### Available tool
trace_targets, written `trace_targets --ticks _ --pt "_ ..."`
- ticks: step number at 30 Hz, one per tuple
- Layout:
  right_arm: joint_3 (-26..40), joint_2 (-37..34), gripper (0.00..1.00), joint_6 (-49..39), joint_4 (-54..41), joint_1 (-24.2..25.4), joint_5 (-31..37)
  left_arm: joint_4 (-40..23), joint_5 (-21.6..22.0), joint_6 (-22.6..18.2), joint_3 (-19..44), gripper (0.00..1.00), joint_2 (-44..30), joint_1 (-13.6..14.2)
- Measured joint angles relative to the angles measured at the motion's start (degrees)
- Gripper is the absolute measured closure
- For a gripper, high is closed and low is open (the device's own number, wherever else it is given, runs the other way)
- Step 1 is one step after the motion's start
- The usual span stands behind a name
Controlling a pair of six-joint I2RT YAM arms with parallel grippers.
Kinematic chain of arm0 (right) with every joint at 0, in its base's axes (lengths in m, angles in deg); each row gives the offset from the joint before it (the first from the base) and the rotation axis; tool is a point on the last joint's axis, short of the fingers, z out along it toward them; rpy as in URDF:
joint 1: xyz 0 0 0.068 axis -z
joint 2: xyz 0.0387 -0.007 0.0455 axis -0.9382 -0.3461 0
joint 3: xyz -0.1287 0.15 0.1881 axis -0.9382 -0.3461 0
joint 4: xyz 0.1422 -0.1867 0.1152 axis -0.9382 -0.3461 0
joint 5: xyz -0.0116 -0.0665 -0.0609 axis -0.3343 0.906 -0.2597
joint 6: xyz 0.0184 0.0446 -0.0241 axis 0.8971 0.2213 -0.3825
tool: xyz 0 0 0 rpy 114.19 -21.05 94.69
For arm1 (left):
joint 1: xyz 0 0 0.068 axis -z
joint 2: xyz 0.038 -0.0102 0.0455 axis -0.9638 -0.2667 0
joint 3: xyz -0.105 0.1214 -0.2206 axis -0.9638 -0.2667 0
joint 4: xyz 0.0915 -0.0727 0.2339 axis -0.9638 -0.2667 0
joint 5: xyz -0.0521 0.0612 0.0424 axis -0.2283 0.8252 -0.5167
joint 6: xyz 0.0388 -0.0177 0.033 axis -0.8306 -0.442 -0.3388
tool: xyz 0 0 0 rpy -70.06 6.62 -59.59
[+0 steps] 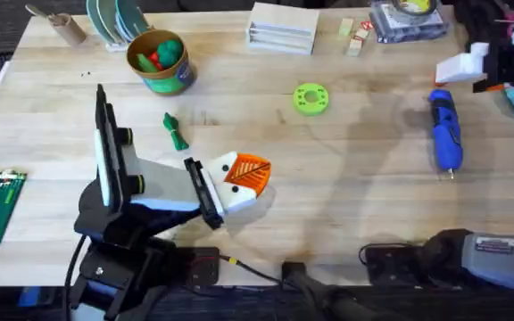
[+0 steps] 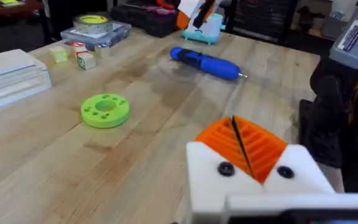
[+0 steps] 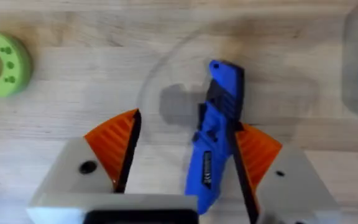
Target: Pick up the gripper from the table and insert it into the empty holder that is missing its gripper. Then pick up a screw, insert it into the mounting hole, and use the screwdriver to tighten it. Finally, clean up the table by picking up the vegetable and placing it into the bucket.
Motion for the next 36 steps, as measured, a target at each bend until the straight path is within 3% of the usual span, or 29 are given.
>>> trace_targets --ticks 11,36 --pt "-0.02 -2.77 0.123 -4.81 1.85 0.00 7.12 0.00 0.00 0.00 0.00 0.997 -0.02 0.00" --pt "-0.11 -16.69 0.123 -5.23 5.13 0.00 9.03 0.00 0.00 0.00 0.00 0.997 0.00 0.00"
